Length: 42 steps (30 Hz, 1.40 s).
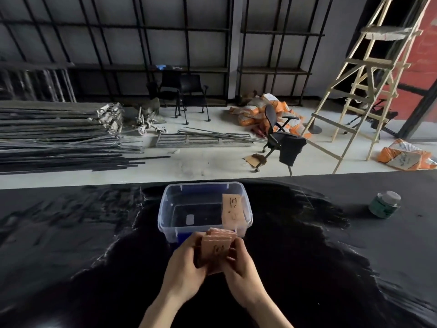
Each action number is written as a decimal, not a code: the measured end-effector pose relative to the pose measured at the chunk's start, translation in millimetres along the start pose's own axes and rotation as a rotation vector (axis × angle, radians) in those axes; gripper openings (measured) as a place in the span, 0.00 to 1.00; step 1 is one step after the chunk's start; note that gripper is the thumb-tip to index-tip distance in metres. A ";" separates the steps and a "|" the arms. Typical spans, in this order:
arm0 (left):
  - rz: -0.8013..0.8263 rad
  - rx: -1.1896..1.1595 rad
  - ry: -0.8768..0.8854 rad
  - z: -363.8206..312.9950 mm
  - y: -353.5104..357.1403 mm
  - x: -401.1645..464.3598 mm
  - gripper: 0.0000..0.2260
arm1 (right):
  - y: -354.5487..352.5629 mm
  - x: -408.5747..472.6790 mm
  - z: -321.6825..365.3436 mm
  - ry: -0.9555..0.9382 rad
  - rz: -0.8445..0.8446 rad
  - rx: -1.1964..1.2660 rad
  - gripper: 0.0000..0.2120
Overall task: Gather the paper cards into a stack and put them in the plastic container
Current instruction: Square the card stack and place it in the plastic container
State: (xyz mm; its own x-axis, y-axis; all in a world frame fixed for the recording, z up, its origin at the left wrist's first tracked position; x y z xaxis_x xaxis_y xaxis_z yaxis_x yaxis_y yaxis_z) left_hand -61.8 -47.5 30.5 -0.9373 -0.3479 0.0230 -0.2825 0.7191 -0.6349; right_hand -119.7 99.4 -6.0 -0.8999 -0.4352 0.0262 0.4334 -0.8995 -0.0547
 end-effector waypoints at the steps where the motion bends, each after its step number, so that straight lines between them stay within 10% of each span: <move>1: -0.016 -0.004 -0.003 4.3 -3.0 -2.0 0.21 | 8.1 -1.4 -1.9 0.007 0.008 0.008 0.26; 7: -0.010 -0.232 -0.064 18.8 0.6 -11.8 0.25 | 24.6 -5.3 -3.1 0.087 0.018 0.119 0.26; 12: -0.123 -0.757 -0.195 13.1 11.5 -16.6 0.09 | 20.1 -0.8 1.9 0.154 -0.005 0.297 0.20; 17: -0.416 -0.804 -0.401 23.0 32.3 -5.2 0.13 | 27.1 4.7 -11.3 0.348 -0.162 0.527 0.27; 42: -0.396 -0.830 -0.385 16.6 45.2 6.2 0.12 | 52.9 20.7 -22.3 0.318 -0.445 0.551 0.33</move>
State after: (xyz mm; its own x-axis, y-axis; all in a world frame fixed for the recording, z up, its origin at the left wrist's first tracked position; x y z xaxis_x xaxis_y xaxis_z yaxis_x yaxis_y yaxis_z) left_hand -77.0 -27.1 -10.9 -0.6559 -0.7193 -0.2290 -0.7515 0.6507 0.1085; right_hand -116.5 43.6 -30.6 -0.9292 -0.0713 -0.3626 -0.0862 -0.9123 0.4003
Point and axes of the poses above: each hand's wrist, its own x-axis towards the middle knuckle, its own y-axis out of the palm, z = x × y, the point moved 3 cm from there along x, towards the middle knuckle, and after that the axes turned 7 degrees about x, right-handed, at the moved point
